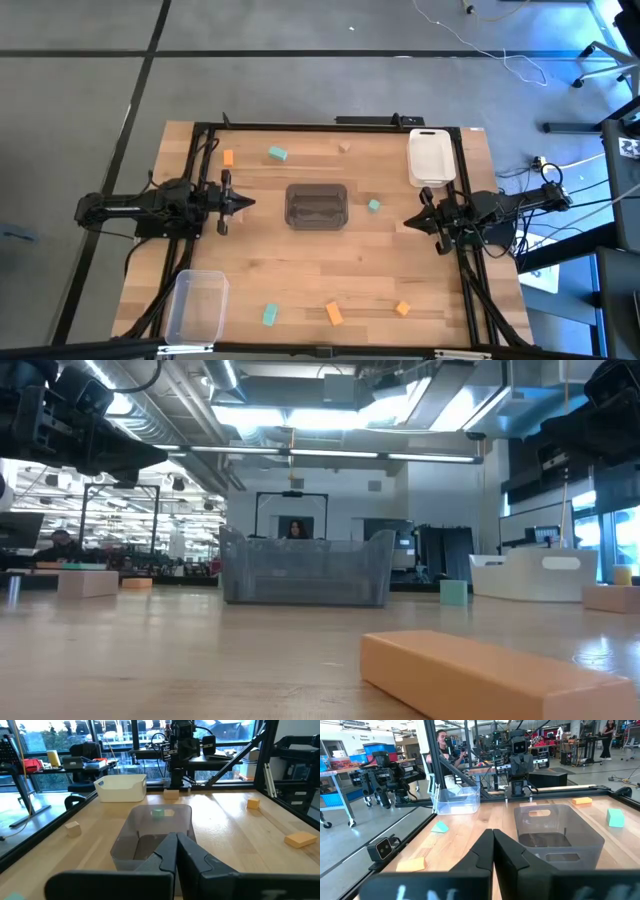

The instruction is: Sort & place blocks by color

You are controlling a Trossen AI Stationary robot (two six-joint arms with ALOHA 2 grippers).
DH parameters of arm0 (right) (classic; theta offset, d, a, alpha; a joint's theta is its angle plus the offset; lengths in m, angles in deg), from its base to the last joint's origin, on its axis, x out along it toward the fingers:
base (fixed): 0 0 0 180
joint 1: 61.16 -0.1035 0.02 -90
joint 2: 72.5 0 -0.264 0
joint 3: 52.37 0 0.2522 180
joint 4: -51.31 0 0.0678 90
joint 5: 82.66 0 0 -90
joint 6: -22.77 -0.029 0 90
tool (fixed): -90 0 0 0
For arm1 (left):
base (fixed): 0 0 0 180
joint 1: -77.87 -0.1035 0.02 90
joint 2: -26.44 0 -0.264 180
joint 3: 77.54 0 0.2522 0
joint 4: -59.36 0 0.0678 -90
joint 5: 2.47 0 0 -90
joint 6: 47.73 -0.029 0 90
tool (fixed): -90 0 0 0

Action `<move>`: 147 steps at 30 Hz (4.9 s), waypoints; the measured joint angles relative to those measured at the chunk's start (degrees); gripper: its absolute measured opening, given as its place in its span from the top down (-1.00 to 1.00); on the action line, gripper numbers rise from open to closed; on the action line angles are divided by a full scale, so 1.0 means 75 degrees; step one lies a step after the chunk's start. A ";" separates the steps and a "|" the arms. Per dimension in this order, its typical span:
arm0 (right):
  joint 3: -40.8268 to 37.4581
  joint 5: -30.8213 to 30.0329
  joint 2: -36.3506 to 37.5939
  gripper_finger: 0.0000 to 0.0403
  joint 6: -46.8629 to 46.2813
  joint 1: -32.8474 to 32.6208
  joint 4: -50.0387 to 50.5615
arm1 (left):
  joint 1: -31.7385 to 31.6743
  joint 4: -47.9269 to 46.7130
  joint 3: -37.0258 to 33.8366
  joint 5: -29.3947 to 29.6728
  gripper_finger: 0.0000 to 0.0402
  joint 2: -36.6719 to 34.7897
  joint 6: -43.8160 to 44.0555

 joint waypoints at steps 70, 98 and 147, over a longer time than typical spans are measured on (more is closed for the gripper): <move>-0.0001 -0.0269 -0.0002 0.95 0.1409 0.0000 -0.0050 | -0.0006 -1.0923 0.8568 -0.1144 1.00 0.7349 0.8930; 0.0000 -0.0269 -0.0002 0.95 0.1600 0.0000 -0.0044 | -0.0005 -1.0942 0.8568 -0.0774 1.00 0.7687 1.0674; -0.0001 -0.0268 -0.0002 0.95 0.1612 0.0000 -0.0044 | 0.0015 -1.0111 0.7410 0.0762 -0.38 0.7955 1.1056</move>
